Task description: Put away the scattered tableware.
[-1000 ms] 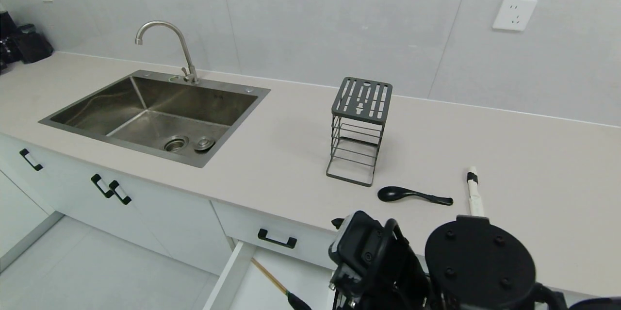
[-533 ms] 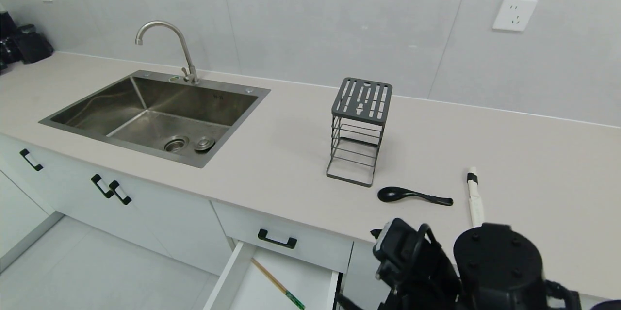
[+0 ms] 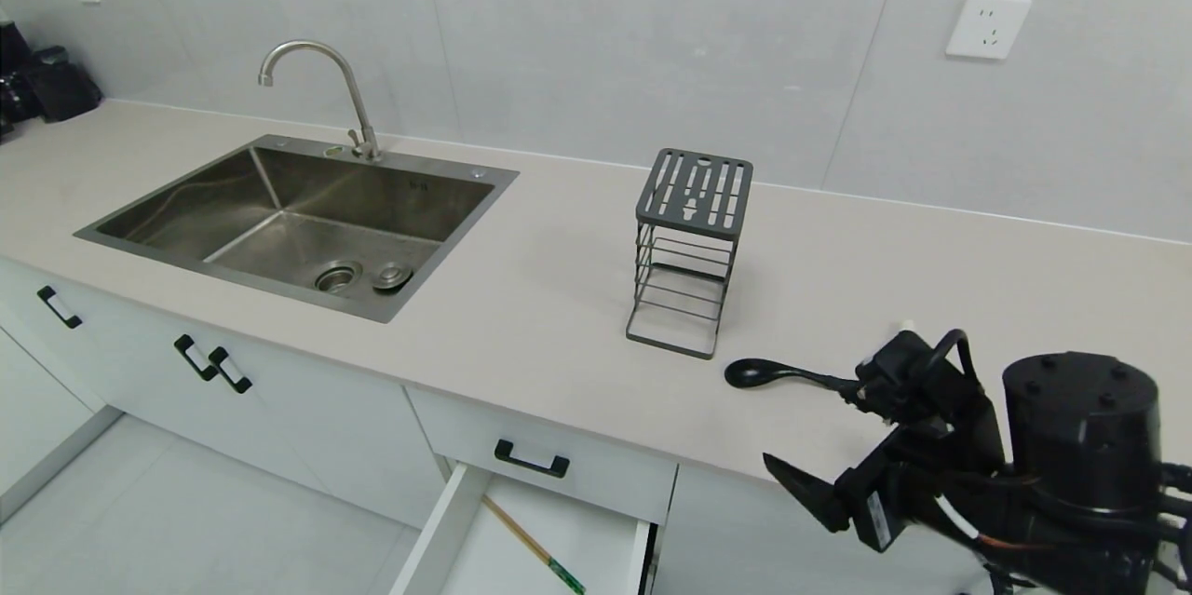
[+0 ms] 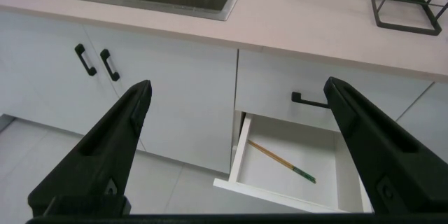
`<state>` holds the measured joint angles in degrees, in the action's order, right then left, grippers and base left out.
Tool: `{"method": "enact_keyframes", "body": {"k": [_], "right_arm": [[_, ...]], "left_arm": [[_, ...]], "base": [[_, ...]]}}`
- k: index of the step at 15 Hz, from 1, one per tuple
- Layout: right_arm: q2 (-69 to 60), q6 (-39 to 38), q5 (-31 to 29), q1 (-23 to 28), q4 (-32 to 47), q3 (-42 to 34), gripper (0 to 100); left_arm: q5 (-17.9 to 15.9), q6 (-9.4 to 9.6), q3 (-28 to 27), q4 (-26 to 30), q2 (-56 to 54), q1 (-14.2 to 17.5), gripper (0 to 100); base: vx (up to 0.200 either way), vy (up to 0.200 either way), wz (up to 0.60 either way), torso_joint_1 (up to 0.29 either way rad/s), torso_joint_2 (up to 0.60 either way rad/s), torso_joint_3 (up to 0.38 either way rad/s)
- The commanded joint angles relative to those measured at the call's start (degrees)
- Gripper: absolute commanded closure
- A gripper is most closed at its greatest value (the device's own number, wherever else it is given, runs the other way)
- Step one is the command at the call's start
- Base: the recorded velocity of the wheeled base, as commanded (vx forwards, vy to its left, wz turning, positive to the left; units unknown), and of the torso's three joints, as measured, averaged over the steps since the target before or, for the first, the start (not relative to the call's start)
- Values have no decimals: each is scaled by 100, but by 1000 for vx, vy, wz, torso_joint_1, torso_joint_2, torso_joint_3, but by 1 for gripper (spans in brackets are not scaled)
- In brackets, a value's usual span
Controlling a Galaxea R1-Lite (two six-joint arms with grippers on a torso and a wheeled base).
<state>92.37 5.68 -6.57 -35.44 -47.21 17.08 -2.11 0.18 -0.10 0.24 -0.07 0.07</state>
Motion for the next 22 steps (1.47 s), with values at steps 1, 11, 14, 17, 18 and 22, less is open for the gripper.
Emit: {"method": "enact_keyframes", "body": {"k": [1, 11, 14, 17, 18, 22], "right_arm": [[53, 12, 349, 969, 221, 261, 0], [1416, 1005, 2397, 1962, 160, 779, 0], [1987, 1067, 2406, 2041, 134, 1184, 0], [2611, 1067, 2415, 2217, -420, 1650, 0], [2716, 1067, 2432, 2234, -508, 1650, 0], [2831, 1295, 2696, 2261, -517, 1641, 0]], "left_arm": [[0, -1, 1, 2, 7, 1, 0], [0, -1, 1, 2, 7, 1, 0], [0, 8, 1, 2, 7, 1, 0], [0, -1, 1, 2, 7, 1, 0], [0, -1, 1, 2, 7, 1, 0], [0, -1, 1, 2, 7, 1, 0]], "base": [[0, 0, 0, 0, 0, 0], [0, 0, 0, 0, 0, 0], [0, 0, 0, 0, 0, 0], [0, 0, 0, 0, 0, 0], [0, 0, 0, 0, 0, 0], [0, 0, 0, 0, 0, 0]]}}
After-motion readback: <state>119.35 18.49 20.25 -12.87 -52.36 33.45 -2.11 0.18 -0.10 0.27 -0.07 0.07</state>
